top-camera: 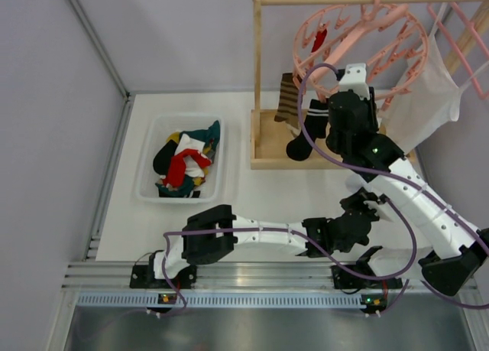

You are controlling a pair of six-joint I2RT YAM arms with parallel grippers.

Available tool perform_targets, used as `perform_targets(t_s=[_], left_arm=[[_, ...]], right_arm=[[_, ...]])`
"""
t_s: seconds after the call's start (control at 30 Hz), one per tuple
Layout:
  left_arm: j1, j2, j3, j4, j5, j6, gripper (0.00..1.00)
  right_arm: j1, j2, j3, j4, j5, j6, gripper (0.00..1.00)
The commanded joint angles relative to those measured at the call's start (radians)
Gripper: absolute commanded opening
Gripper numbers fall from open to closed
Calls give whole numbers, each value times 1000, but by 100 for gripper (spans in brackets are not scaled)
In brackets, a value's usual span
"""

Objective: Remove the socks clipped to the hanger

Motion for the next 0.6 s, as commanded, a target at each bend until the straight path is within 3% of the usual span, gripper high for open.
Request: perform_targets(t_s=[0.0, 0.07, 0.27, 0.47, 0.57], left_arm=[[-9, -31, -9, 46, 12, -42, 0], [-9, -35, -23, 46, 16, -54, 0], [-9, -43, -52, 46, 12, -79, 0], [-9, -112, -174, 46, 13, -166, 0], [-7, -188, -236, 17, -17, -235, 0]], right_arm=[[-22, -39, 0, 79, -32, 37, 10], [-27, -39, 3, 76, -38, 45, 0], [-37, -40, 20, 34, -84, 92, 0], [-71, -45, 39, -15, -161, 152, 0], [-74, -53, 33, -27, -194, 166, 7]])
